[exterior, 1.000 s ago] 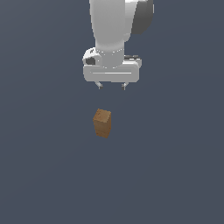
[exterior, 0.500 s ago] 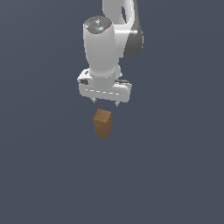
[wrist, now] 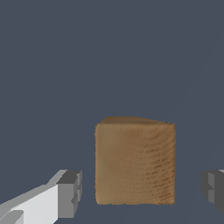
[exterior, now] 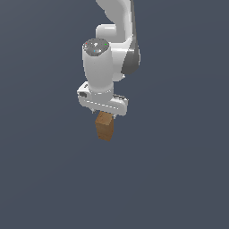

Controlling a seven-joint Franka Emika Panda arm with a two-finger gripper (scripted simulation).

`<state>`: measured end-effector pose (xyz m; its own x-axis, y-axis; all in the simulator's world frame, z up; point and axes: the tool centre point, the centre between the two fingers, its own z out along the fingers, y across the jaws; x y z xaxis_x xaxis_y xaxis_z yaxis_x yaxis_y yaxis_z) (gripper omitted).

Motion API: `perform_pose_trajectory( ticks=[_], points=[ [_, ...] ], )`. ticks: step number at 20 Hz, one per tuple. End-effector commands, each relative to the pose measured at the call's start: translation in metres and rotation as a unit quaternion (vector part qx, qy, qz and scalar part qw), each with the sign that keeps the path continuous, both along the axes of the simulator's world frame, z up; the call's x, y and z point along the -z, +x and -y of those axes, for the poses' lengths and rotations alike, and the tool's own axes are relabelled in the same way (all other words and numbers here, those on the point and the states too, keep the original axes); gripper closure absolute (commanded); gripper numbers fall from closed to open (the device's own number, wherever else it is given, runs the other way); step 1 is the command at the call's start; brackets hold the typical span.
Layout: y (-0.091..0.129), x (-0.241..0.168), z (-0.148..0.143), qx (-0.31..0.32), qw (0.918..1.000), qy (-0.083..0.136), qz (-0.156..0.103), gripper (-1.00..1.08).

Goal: Pick up the object and move it to a goal position.

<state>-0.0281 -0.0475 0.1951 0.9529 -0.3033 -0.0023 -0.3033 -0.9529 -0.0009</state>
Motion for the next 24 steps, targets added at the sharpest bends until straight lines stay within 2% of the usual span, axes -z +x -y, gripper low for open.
perform_pose_trajectory(
  ticks=[1, 6, 15, 20, 21, 24],
  points=[
    [0.001, 0.002, 0.001, 0.003, 1.0, -0.001, 0.001, -0.92],
    [0.0, 0.007, 0.0, 0.001, 1.0, 0.0, 0.0, -0.92],
    [0.0, 0.045, 0.001, 0.003, 1.0, -0.001, 0.001, -0.92],
    [0.001, 0.052, 0.001, 0.003, 1.0, -0.001, 0.001, -0.92],
    [0.001, 0.052, 0.001, 0.003, 1.0, -0.001, 0.001, 1.08],
    [0.001, 0.052, 0.001, 0.003, 1.0, -0.001, 0.001, 1.08]
  ],
)
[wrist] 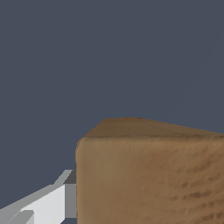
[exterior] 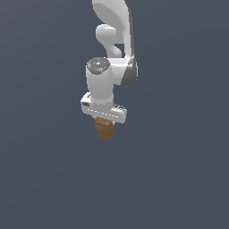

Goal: Pick up the object and move it to a goal position.

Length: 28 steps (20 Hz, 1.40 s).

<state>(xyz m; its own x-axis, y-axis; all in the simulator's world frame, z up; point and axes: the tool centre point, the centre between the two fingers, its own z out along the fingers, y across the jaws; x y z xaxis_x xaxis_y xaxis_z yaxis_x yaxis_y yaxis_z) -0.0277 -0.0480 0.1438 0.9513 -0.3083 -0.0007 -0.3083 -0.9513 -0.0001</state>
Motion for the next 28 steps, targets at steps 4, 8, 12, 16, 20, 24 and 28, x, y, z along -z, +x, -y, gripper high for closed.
perform_pose_trajectory(
  ticks=[4, 8, 12, 16, 20, 24, 28],
  points=[
    [0.0, 0.001, 0.001, 0.0, 1.0, 0.0, 0.0, 1.08],
    [0.0, 0.0, 0.0, 0.0, 1.0, 0.0, 0.001, 1.08],
    [0.009, -0.006, 0.003, 0.007, 0.9999, -0.004, 0.014, 1.08],
    [0.028, -0.02, 0.011, 0.021, 0.9987, -0.013, 0.045, 1.08],
    [0.054, -0.045, 0.024, 0.043, 0.9945, -0.027, 0.092, 1.08],
    [0.083, -0.079, 0.04, 0.071, 0.9851, -0.044, 0.151, 1.08],
    [0.109, -0.122, 0.058, 0.101, 0.9693, -0.063, 0.215, 1.08]
  ],
)
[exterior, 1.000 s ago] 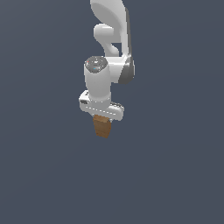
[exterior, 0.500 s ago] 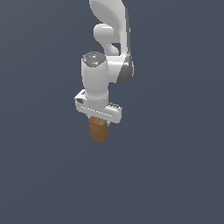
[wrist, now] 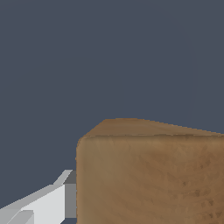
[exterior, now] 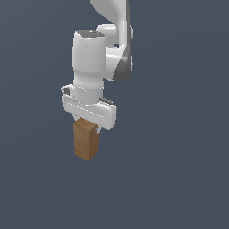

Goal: Pick up the object and move it to a goal position.

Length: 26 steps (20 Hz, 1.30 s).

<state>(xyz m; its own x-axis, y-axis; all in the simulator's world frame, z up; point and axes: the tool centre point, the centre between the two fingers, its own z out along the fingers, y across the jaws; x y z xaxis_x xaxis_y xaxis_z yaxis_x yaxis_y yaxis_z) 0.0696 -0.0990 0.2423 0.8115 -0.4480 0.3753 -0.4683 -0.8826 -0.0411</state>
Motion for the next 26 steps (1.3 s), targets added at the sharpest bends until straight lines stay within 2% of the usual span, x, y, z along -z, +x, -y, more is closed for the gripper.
perform_pose_trajectory(
  ticks=[1, 6, 12, 18, 26],
  points=[
    [0.017, -0.035, 0.012, 0.019, 0.9986, -0.012, 0.048, 1.08],
    [0.035, -0.087, 0.031, 0.052, 0.9909, -0.033, 0.119, 1.08],
    [0.044, -0.137, 0.048, 0.083, 0.9778, -0.053, 0.185, 1.08],
    [0.044, -0.177, 0.06, 0.108, 0.9636, -0.069, 0.235, 1.08],
    [0.04, -0.22, 0.072, 0.134, 0.9447, -0.086, 0.287, 1.08]
  ],
)
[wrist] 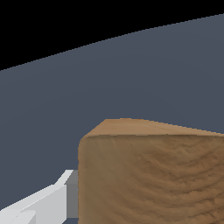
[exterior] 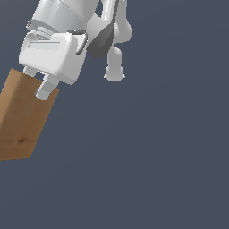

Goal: Pick up the object and move it to a goal position.

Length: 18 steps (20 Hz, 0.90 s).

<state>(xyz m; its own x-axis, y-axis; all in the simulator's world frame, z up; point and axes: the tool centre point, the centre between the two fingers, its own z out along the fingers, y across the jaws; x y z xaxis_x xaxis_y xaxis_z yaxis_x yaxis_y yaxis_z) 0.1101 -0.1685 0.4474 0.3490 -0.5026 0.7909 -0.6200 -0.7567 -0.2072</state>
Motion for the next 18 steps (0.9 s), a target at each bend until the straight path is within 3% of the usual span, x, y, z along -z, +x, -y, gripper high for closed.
perform_pose_trajectory(
  ticks=[1, 9, 18],
  points=[
    [-0.002, -0.02, 0.004, 0.007, 0.9997, -0.005, 0.022, 1.08],
    [-0.009, -0.052, 0.011, 0.029, 0.9974, -0.019, 0.063, 1.08],
    [-0.016, -0.072, 0.015, 0.043, 0.9948, -0.028, 0.089, 1.08]
  ],
)
